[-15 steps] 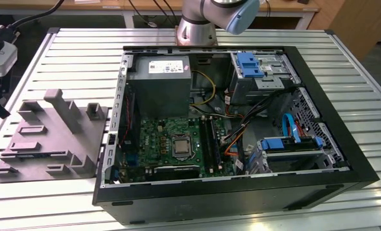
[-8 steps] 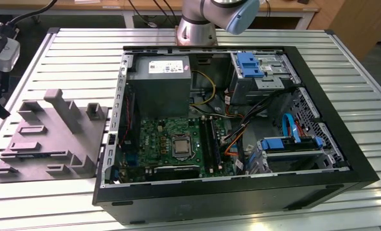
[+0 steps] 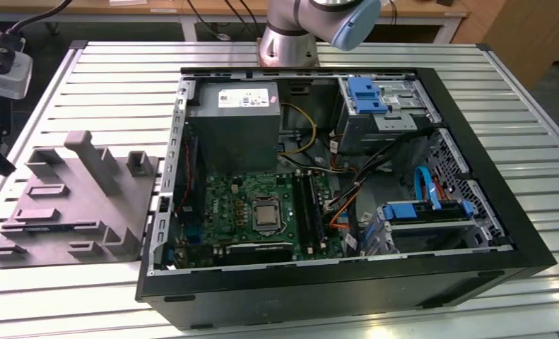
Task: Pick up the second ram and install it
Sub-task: 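Pick up the second ram and move it above second insertion slot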
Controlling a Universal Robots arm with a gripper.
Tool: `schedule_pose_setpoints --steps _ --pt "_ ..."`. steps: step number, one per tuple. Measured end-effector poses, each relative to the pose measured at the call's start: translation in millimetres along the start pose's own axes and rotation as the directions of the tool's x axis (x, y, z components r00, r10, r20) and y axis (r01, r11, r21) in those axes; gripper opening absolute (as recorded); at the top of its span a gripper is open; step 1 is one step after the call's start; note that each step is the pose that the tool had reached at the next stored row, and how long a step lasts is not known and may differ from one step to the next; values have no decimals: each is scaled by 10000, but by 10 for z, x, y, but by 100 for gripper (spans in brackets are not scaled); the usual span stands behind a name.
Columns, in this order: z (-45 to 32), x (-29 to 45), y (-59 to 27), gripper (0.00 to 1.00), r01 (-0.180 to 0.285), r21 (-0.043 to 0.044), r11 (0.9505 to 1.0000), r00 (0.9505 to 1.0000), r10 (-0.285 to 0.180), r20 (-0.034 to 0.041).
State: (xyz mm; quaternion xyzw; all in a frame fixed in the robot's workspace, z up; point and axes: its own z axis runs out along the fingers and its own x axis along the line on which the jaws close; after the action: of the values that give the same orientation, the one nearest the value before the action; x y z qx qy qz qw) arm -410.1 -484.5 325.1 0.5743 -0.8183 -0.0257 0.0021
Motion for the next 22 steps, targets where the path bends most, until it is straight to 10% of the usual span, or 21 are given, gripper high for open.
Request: schedule_pose_setpoints --steps 10,22 --pt "54 3 -3 10 1665 -51 9860 9860 -1665 -72" --pt "107 11 -8 10 1956 -68 9807 9806 -1957 -84"
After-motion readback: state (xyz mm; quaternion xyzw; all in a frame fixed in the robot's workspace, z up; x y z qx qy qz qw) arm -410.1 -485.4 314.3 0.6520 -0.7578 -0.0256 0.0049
